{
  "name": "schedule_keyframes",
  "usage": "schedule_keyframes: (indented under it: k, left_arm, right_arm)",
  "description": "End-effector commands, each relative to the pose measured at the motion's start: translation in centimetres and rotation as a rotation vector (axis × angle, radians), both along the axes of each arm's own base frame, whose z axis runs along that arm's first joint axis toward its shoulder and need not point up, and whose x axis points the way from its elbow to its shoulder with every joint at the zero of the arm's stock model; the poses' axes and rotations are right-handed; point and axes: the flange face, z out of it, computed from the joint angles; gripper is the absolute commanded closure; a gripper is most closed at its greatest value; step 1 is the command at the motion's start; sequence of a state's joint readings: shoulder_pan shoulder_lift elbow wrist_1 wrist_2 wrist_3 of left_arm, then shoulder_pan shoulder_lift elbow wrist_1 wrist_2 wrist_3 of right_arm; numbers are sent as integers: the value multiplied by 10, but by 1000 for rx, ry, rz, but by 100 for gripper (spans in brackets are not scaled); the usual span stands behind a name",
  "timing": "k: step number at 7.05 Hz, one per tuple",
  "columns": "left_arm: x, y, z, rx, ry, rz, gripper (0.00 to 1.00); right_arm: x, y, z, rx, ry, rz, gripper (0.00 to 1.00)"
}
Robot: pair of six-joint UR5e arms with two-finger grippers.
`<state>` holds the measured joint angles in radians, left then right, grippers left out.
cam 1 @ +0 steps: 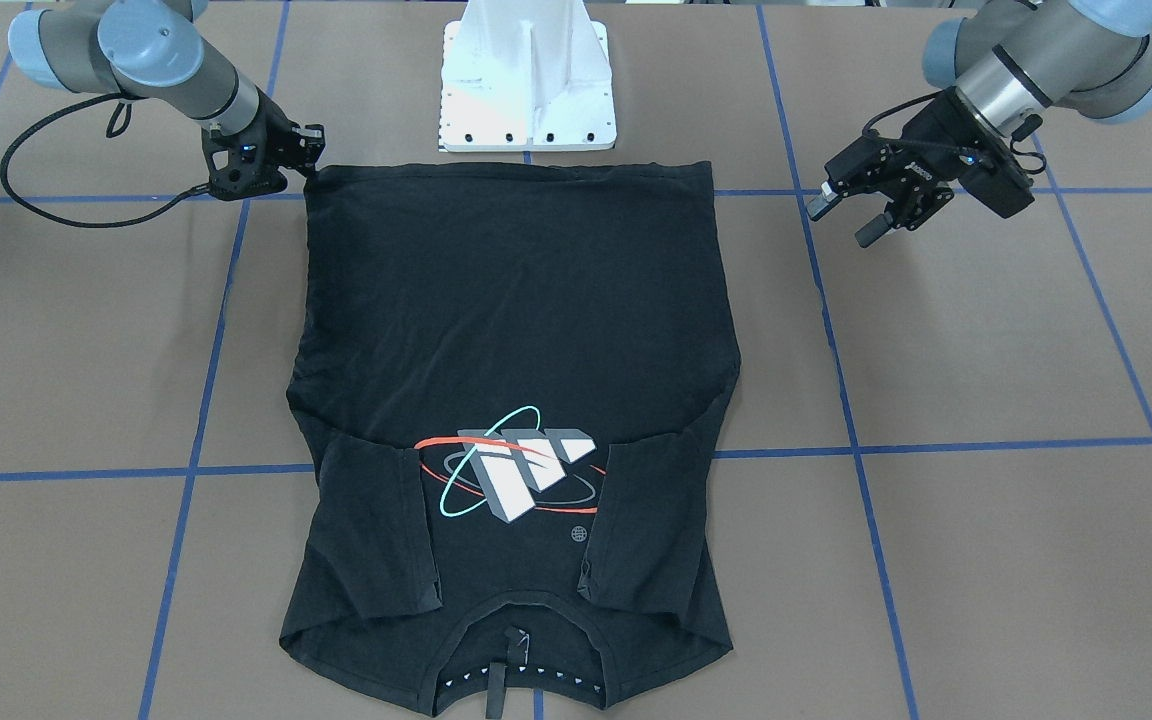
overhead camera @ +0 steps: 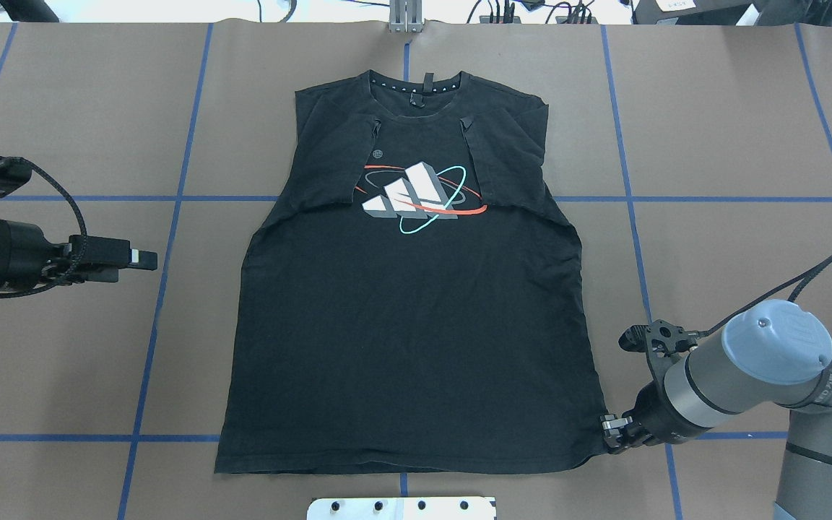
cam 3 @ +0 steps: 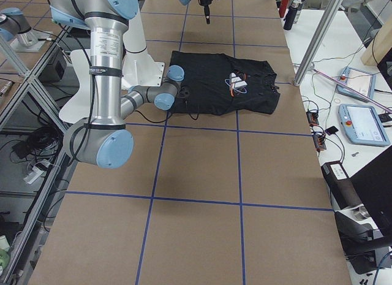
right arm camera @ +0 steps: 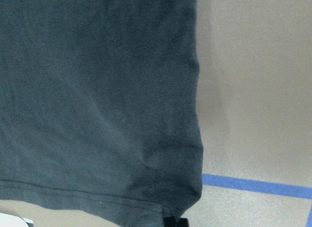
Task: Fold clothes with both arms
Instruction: 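Lower the left gripper toward the hem corner nearest it while the right gripper holds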
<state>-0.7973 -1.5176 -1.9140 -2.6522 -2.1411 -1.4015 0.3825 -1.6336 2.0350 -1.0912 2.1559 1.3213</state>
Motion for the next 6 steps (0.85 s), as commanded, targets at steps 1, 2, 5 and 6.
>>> schedule_keyframes:
  k: [1, 2, 5, 6]
  left_arm:
    - [-1, 2, -4, 5, 5, 1, 0]
    - [-1, 4, -4, 6, 7, 6, 0]
    - [26, 31, -15, -105, 47, 68, 0]
    - [43, 46, -22, -162, 65, 83, 0]
  right_arm:
    - [5, -5, -8, -7, -14, 24, 100]
    - [6, -7, -13, -6, -27, 25, 100]
    - [15, -13, -34, 10, -69, 44, 100]
    - [20, -19, -39, 12, -78, 58, 100]
